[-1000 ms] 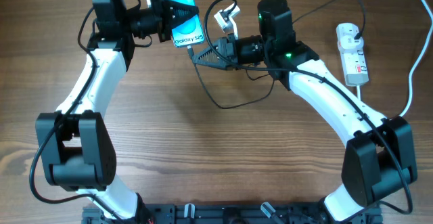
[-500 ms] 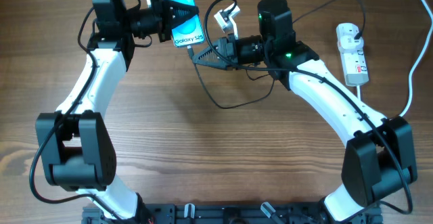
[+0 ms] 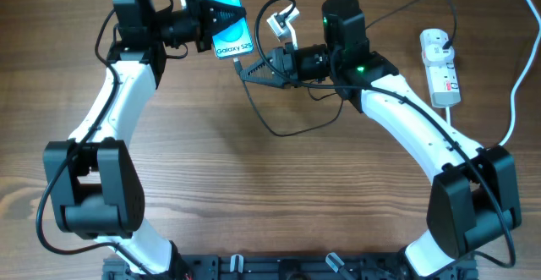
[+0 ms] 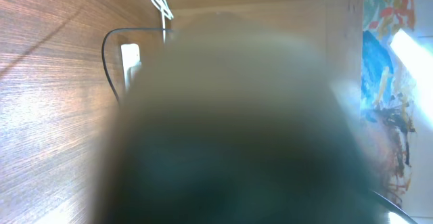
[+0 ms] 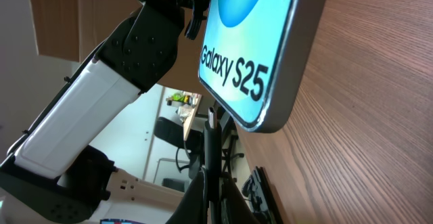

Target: Plug charger to phone and switch on socket

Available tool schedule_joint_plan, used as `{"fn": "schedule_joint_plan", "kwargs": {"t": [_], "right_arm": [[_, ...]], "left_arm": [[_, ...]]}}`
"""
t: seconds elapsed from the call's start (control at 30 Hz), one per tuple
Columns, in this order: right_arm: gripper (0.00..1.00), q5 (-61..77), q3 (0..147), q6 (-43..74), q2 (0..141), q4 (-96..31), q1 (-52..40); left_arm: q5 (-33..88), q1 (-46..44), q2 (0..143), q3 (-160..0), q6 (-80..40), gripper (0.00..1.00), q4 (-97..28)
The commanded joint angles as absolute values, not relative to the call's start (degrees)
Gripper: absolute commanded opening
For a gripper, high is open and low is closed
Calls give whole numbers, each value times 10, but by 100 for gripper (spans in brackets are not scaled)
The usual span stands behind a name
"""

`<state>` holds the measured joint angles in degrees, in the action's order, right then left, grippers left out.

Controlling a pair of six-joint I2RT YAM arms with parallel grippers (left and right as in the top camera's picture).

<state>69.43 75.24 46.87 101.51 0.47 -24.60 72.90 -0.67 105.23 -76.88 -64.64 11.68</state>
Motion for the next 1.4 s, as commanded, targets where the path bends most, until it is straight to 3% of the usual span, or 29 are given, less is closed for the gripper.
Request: {"fn": "schedule_joint_plan", "kwargs": {"t": [0.0, 0.6, 1.0, 1.37], "right_arm": [[4, 702, 754, 460, 1008, 8, -247], [4, 652, 754, 471, 1009, 6, -247], [4, 609, 754, 614, 1009, 86, -246], [4, 565, 754, 621, 1009, 114, -245]], "left_arm": [[739, -4, 1052, -777, -648, 4, 123], [752, -4, 1052, -777, -648, 4, 123], [756, -5, 1052, -777, -648, 4, 127], [727, 1, 1052, -777, -674, 4, 126]]}}
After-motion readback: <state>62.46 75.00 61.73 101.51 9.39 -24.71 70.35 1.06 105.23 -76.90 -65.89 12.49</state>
